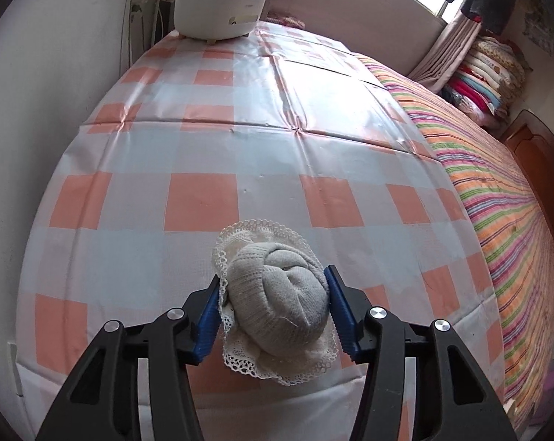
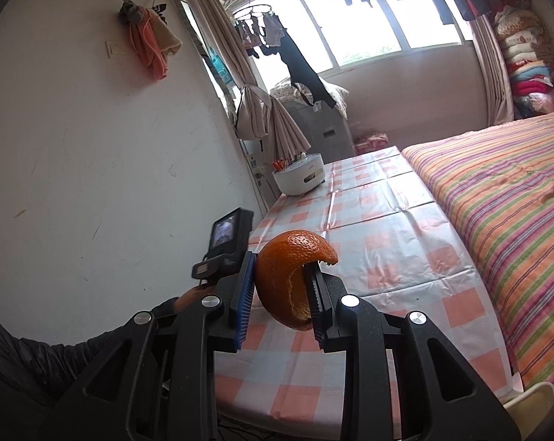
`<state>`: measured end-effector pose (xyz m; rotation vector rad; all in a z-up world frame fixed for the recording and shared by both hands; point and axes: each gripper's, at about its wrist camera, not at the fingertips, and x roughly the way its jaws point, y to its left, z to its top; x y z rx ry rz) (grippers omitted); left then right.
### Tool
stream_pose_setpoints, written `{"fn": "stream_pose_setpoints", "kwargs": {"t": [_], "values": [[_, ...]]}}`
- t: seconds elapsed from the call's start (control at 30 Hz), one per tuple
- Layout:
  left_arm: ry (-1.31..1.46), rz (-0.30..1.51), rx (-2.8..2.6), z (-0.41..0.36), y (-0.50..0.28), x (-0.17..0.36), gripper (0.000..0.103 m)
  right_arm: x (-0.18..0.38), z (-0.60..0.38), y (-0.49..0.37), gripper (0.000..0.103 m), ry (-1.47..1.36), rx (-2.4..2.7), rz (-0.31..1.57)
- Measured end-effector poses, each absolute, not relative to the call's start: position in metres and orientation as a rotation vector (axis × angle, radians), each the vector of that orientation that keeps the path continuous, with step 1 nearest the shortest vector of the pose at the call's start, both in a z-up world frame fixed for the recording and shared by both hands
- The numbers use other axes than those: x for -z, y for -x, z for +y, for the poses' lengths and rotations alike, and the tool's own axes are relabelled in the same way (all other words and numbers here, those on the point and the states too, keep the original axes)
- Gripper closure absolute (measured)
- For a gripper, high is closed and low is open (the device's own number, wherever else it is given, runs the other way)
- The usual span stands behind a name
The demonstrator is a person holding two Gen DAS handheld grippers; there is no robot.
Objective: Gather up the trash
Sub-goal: 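Grasp the lace-trimmed cap with the left tool while right holds the peel, then drop the orange peel into the cream bin with the right tool while left carries the cap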
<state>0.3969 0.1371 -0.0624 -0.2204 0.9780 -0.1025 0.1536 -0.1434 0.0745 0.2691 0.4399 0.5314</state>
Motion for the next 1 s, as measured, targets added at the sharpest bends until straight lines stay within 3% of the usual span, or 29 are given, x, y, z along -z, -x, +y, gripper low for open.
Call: {"fn": "stream_pose_setpoints", "kwargs": {"t": [0.47,1.0], "values": [[0.112,0.822,0.300,0.082,-0.274,0.004,0.052,-0.057,-0.189,-0.105,0.077,-0.297,-0.370,0.448],[0.029,0.761,0.575,-0.006,-0.161,-0.031,0.052,-0.034,-0.255,-0.015,0.077,-0.273,-0.098,0.462]]}}
